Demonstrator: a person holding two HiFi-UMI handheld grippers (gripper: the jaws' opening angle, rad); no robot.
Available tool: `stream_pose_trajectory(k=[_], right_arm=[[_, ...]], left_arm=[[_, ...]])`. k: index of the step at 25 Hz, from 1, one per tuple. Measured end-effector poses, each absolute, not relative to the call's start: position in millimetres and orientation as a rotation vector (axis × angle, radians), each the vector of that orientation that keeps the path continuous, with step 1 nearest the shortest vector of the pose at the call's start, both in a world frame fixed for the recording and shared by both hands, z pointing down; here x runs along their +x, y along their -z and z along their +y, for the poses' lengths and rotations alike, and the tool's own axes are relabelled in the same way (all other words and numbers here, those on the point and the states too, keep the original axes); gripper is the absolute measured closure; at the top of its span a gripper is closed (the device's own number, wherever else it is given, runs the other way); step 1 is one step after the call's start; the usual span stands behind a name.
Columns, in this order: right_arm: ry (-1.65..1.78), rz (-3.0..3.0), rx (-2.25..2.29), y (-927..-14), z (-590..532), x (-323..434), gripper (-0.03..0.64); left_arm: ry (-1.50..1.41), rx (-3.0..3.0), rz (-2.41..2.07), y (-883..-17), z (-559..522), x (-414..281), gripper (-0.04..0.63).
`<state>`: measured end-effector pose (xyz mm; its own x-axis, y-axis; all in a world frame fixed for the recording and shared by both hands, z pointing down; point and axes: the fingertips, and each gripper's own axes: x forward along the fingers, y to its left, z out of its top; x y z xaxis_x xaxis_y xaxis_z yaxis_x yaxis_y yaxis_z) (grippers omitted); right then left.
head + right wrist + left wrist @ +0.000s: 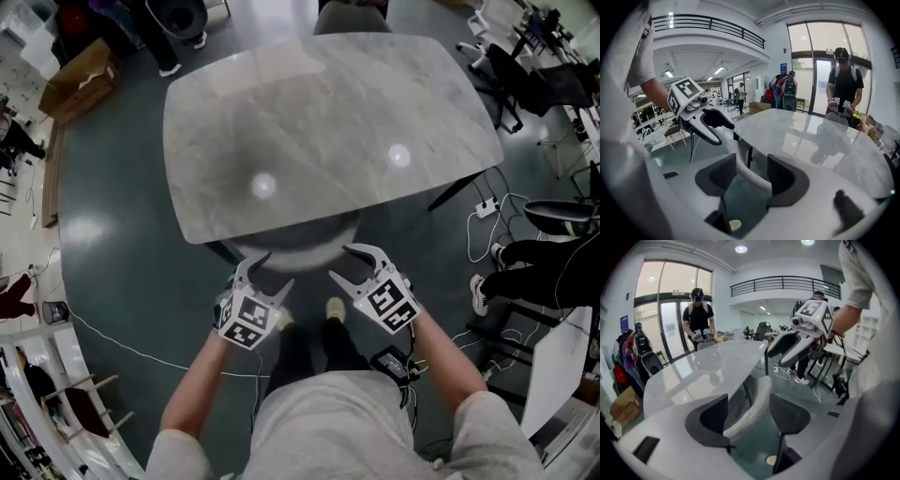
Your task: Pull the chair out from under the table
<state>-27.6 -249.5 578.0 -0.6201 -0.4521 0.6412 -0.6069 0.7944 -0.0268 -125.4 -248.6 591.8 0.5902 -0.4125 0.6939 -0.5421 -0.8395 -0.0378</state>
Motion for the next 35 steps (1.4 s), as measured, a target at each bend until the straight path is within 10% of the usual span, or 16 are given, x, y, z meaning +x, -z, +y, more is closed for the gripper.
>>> stream_pose_trajectory(k=[35], right_arm=[[0.242,-1.930,0.162,-730,-254,-49,0.408]], left_arm=[[-1.857,2.630,-0.152,-729,-254,-120,0.364]])
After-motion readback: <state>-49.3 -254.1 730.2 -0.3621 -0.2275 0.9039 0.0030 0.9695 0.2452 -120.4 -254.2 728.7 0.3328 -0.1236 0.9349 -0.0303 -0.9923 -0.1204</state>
